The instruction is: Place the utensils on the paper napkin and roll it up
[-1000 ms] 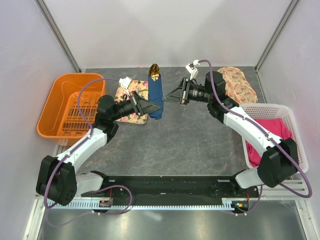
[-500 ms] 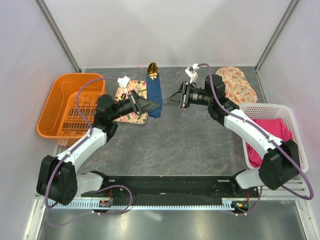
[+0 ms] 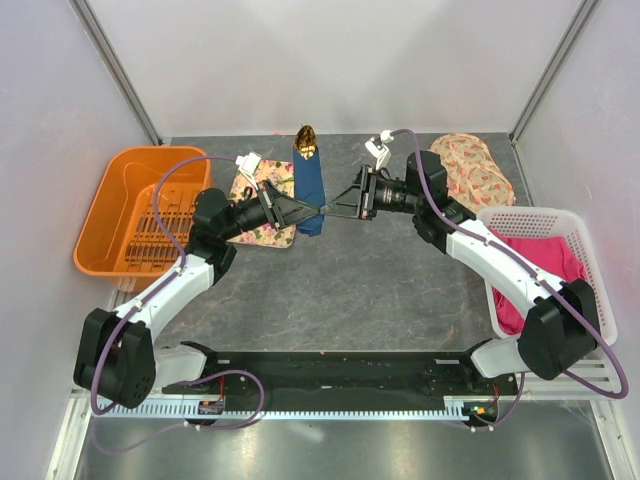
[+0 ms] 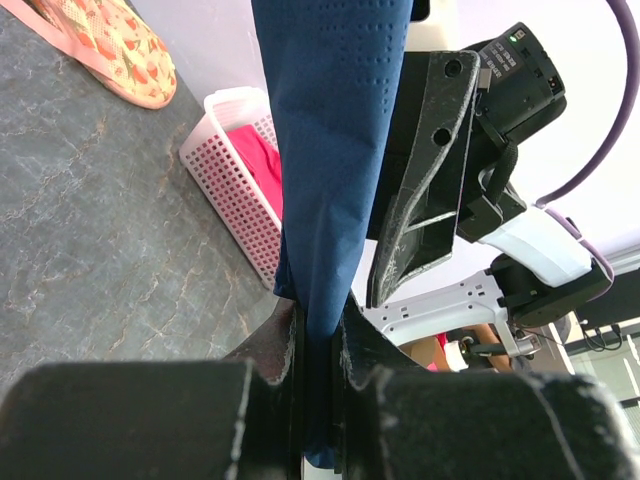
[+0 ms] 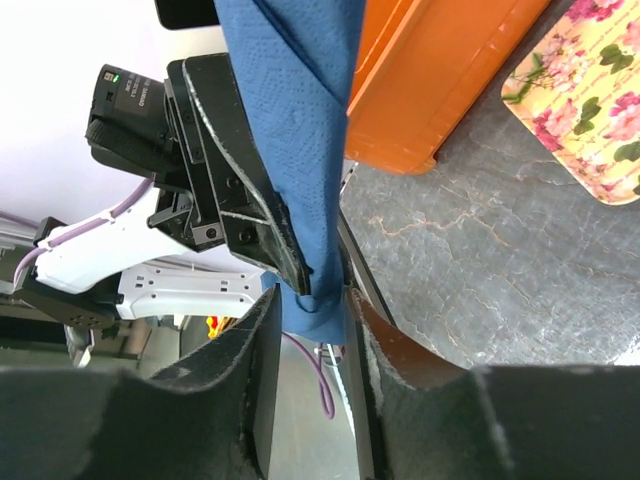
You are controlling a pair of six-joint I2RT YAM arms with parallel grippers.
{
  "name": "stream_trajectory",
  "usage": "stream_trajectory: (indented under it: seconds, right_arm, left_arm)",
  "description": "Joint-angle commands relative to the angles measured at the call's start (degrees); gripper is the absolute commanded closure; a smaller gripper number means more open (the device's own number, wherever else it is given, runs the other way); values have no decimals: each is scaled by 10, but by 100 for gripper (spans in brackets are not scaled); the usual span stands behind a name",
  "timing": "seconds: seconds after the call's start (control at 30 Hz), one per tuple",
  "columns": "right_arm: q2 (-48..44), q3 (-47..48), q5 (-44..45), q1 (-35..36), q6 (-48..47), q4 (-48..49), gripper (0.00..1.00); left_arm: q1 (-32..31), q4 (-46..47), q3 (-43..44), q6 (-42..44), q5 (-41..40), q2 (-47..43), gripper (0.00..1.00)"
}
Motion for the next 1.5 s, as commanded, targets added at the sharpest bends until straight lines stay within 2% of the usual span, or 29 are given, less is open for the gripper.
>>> stream_trajectory:
  seconds: [0.0,0.03,0.1,0.17,0.27,0.3,0.4,0.5,0.67,0.77,0.9,0.97,1.07,1.1,1.2,1.37,1.47]
  right_arm:
    - [0,0,-11,7,7,27,68]
    - [1,-1,-12,7,7,28,83]
    - [1,-3,-12,7,8,32,99]
    - [0,-3,-9,7,8,32,100]
    - [0,3,-11,5,3,26,72]
    - [0,7,-11,4,1,23,56]
    - [2,28,-8,-5,-13,13,40]
    - [15,62,-3,-8,-28,0,34]
    - [40,97,-3,-8,-32,3,34]
    - [54,102,-4,-3,-20,15,38]
    - [60,98,-2,2,-6,29,51]
    - [61,93,-3,4,2,41,53]
    - [60,88,-4,5,12,55,67]
    - [61,88,-4,5,13,55,78]
    - [57,86,-1,5,11,55,100]
    - [50,75,1,5,15,65,100]
    - [45,70,2,5,19,73,100]
  left_arm:
    - [2,49,30,-4,-1,-3,98]
    - [2,51,30,-4,-1,-2,98]
    - [2,52,31,-4,-1,-2,98]
    - [2,52,30,-4,1,-3,98]
    - [3,52,26,-3,6,-7,98]
    - [3,52,24,-2,10,-8,98]
    - [2,55,17,0,21,-13,98]
    - [1,58,9,-3,31,-17,98]
    - [-5,72,-5,-14,51,-18,98]
    - [-9,77,-9,-19,56,-19,98]
    - [-9,84,-8,-23,60,-17,98]
    - [-8,85,-8,-25,62,-17,98]
    - [-8,85,-11,-29,66,-11,98]
    - [-8,85,-12,-32,66,-10,98]
    - [-8,84,-13,-30,61,-11,98]
    - [-7,53,-8,-7,44,-24,96]
    - [-3,28,-2,8,31,-27,82]
